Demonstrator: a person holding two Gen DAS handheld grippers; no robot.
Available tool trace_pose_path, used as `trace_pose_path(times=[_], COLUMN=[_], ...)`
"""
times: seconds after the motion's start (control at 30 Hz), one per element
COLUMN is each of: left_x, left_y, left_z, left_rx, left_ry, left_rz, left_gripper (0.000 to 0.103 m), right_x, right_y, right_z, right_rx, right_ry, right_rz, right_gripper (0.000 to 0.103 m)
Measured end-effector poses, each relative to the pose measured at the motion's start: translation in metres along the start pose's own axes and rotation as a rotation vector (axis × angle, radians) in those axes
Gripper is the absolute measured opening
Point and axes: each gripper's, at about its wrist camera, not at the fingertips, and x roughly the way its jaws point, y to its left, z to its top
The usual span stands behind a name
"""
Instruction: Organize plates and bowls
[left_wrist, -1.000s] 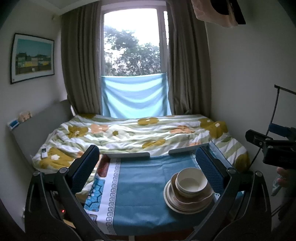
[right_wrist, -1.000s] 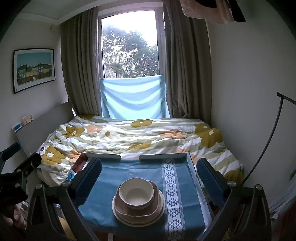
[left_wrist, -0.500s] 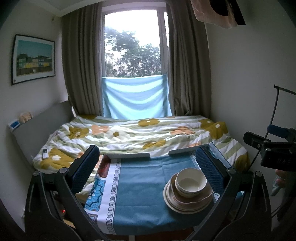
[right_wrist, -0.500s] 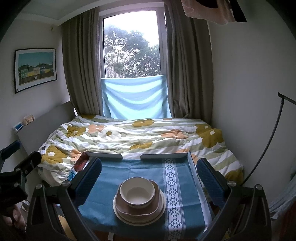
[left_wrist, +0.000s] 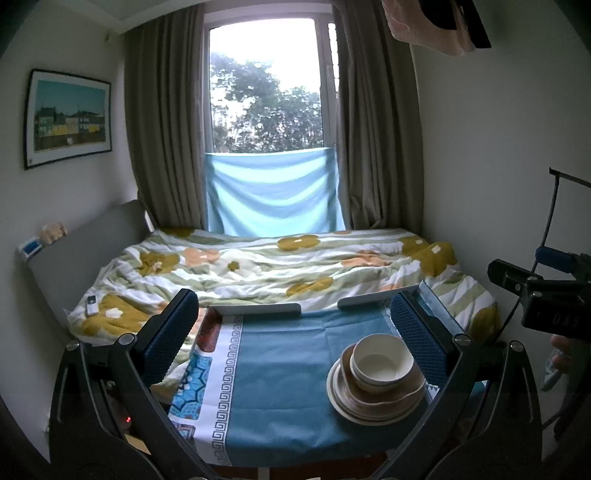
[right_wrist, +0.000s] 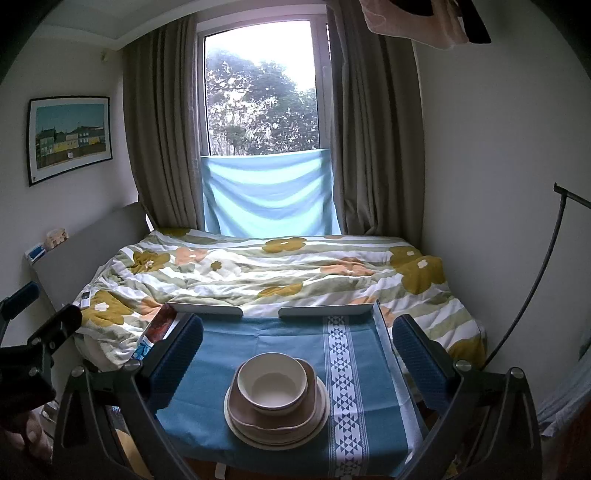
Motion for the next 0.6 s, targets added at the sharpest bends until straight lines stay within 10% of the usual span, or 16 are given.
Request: trace_pose_path(times=[0.6], left_x=[0.0], left_y=[-0.011], left_z=[-0.001], left_rx=[0.009], left_ry=[-0.04], left_rz=[0.011], left_gripper=[0.103], right_x=[0.0], right_y=[-0.001], right_z=[0.0], right_rx=[-0.001], right_ry=[0.002], right_rz=[0.001], right_gripper=[0.102])
